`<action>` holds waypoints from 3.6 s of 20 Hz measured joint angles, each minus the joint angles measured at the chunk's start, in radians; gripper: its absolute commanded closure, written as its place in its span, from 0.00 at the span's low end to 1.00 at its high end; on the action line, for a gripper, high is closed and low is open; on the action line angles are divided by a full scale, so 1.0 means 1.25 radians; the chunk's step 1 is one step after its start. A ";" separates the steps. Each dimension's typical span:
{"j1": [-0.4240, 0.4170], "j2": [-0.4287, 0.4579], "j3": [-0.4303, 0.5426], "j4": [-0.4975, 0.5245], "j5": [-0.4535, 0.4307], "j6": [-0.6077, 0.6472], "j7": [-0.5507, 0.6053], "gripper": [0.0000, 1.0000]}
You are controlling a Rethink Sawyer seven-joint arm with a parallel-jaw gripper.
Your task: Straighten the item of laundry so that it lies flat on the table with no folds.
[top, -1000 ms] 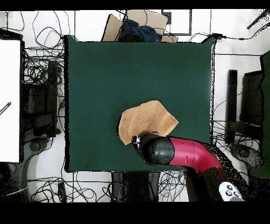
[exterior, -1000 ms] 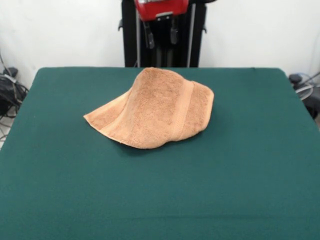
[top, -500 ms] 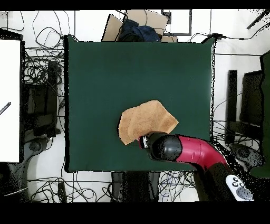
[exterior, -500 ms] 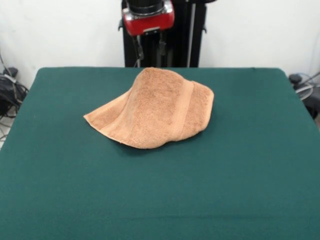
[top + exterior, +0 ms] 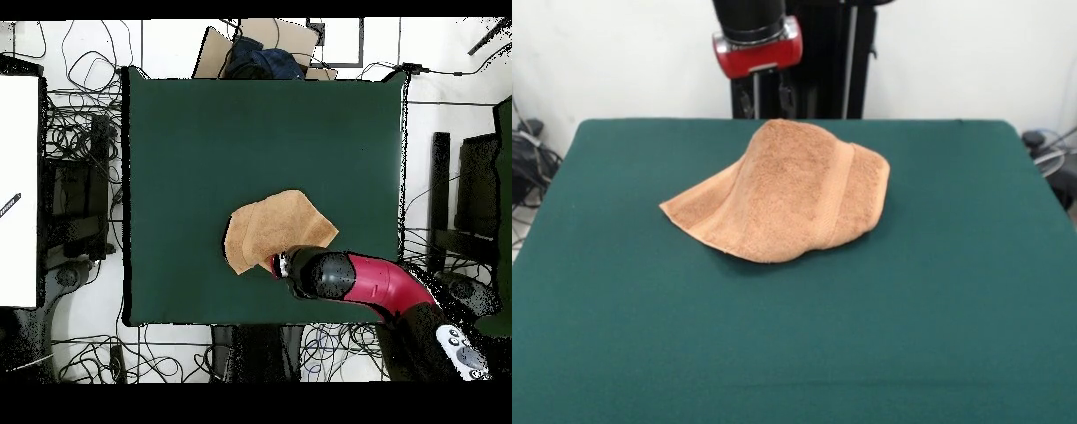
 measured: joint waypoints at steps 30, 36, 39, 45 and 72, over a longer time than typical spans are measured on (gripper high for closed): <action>-0.004 0.004 0.000 -0.090 0.000 0.026 0.000 0.00; -0.007 0.004 0.000 -0.113 0.000 0.031 0.000 0.00; -0.007 0.004 0.000 -0.121 0.000 0.031 0.000 0.00; -0.007 0.005 0.000 -0.137 -0.005 0.032 0.000 0.00; -0.070 0.121 0.000 -0.229 -0.104 0.031 0.000 0.00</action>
